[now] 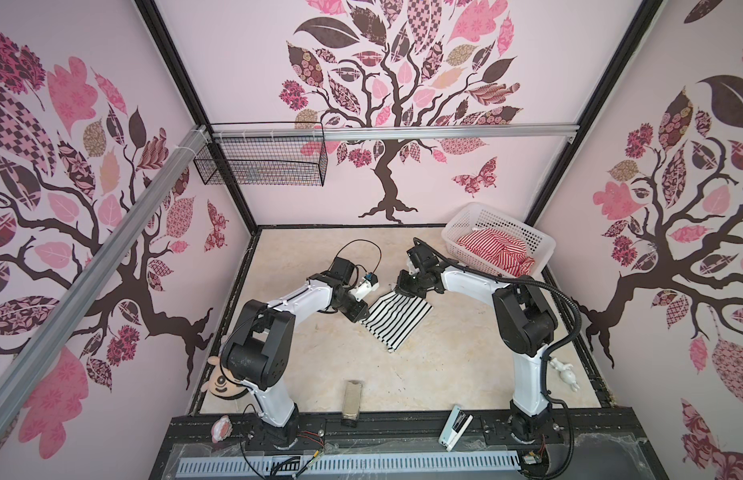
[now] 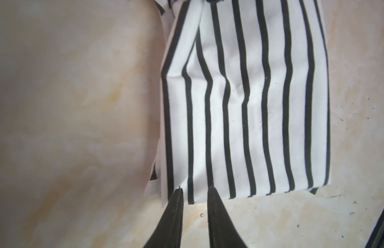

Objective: Fold and stack the tank tops

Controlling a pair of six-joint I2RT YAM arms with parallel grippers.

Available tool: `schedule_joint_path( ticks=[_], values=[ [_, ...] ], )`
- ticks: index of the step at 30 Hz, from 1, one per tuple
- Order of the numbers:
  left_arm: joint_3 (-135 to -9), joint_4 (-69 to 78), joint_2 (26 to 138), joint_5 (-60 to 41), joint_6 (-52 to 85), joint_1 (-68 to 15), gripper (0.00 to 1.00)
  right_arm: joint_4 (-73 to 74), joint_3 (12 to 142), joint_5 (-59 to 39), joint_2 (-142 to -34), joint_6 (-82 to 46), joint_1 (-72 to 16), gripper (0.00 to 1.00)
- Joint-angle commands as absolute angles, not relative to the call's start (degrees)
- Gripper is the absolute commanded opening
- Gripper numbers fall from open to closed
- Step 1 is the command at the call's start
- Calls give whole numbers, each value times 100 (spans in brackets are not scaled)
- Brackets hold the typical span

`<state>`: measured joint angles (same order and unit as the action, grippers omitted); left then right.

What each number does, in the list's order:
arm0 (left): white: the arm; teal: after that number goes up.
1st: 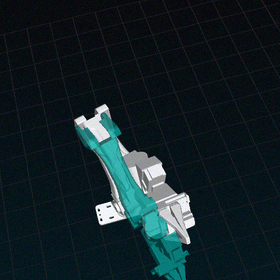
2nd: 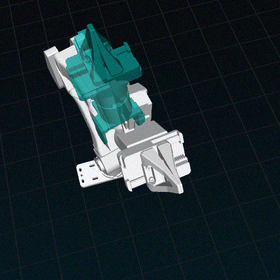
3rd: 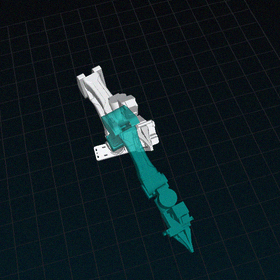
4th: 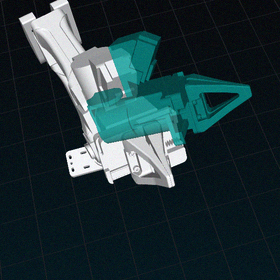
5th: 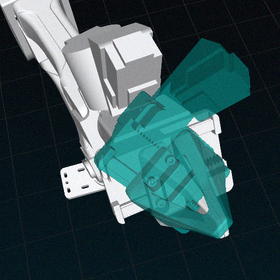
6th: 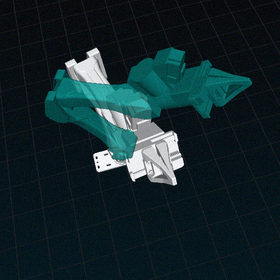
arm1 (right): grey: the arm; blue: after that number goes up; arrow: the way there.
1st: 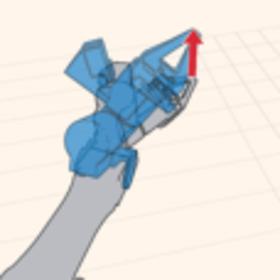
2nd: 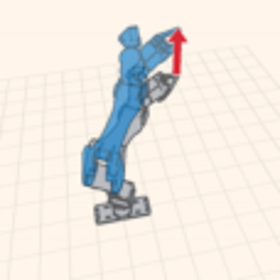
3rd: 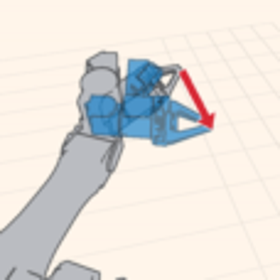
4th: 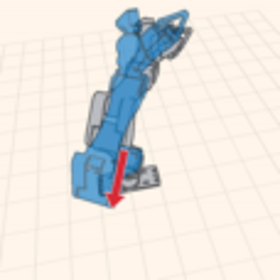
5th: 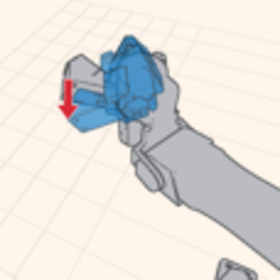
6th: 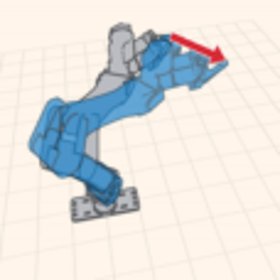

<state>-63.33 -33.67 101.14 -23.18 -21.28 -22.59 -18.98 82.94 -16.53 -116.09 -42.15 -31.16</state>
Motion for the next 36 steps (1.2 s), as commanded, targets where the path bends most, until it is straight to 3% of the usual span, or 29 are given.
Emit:
schedule_joint_path(
  ticks=[1,8,18,23,26,29,30,36],
  values=[
    [-6669,-3744,10432,-2454,-2272,-2347,23,-2071,8473,-1565,-11693,-4132,-3111,0],
    [-6812,-3723,10704,-1732,-2094,-2467,23,-2312,9083,-1453,-12219,-4030,-3082,0],
    [-6719,-3768,10739,-1435,-2077,-2610,23,-2654,10033,-1390,-13125,-3967,-2739,0],
    [-6777,-3754,10810,-1199,-1977,-2610,23,-2734,10137,-1390,-13006,-3744,-2705,0],
    [-6810,-3762,10761,-1156,-1930,-2602,23,-2500,9633,-1401,-12284,-3683,-2761,9],
    [-6837,-3761,10608,-1151,-1908,-2602,24,-2270,8841,-1164,-11310,-3732,-2945,33],
    [-6861,-3767,10562,-1154,-1906,-2602,24,-2206,8538,-1115,-11010,-3814,-2999,37],
    [-7103,-3835,10603,-1042,-1981,-2602,24,-1457,6945,-1474,-10192,-4180,-3148,39]
  ],
)
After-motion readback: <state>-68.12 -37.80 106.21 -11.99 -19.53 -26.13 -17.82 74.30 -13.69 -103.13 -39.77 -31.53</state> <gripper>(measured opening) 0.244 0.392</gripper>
